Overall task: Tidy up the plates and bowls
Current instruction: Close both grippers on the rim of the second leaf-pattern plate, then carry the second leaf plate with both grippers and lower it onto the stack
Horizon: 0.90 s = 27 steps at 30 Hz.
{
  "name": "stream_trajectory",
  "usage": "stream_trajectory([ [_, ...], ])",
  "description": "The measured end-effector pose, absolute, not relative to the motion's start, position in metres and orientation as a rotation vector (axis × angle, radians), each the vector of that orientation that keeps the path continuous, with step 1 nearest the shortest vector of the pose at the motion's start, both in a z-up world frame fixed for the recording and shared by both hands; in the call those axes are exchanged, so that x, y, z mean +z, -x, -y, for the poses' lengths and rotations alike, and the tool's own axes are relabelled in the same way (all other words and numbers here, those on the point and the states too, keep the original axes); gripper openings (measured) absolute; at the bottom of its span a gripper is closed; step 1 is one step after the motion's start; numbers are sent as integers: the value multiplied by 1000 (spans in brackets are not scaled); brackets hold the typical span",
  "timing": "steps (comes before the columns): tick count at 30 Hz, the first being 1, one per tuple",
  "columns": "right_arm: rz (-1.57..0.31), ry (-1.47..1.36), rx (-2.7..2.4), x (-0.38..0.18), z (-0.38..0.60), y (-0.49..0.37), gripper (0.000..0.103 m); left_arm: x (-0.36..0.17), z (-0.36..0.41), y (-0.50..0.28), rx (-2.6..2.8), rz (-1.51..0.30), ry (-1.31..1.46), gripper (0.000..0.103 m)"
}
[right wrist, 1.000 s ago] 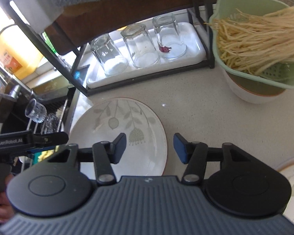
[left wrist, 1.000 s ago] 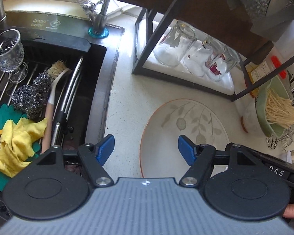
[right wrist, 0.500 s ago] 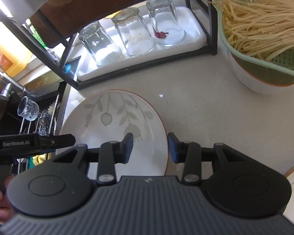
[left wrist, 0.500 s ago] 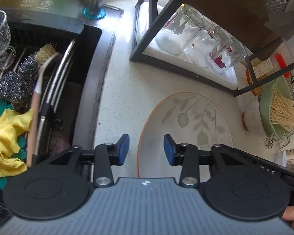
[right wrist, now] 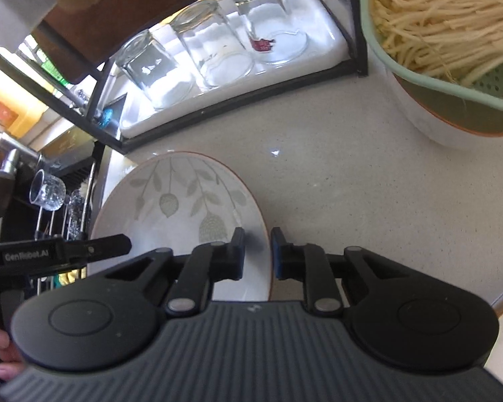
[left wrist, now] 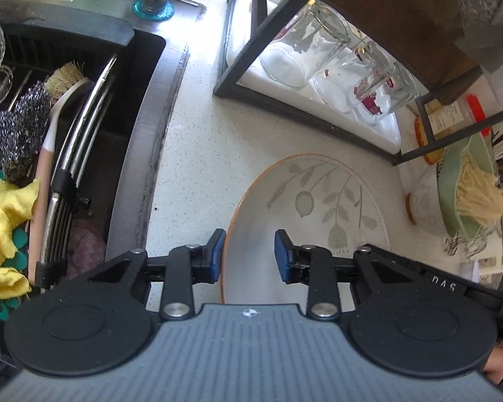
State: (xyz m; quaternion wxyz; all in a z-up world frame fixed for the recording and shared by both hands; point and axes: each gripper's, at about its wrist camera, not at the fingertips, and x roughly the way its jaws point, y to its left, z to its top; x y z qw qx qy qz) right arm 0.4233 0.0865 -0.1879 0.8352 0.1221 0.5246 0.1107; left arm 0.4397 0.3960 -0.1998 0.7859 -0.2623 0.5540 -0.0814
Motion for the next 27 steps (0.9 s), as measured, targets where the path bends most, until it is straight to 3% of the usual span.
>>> stream_trajectory([
  [14,-1030,-370,232,-148,-74,-383,19,-146,-401,-419,-241,-1140,569,36],
  [27,-933,-536,191,-116,-46,-327,19,-125,-386,-389,-315,-1199,591,37],
])
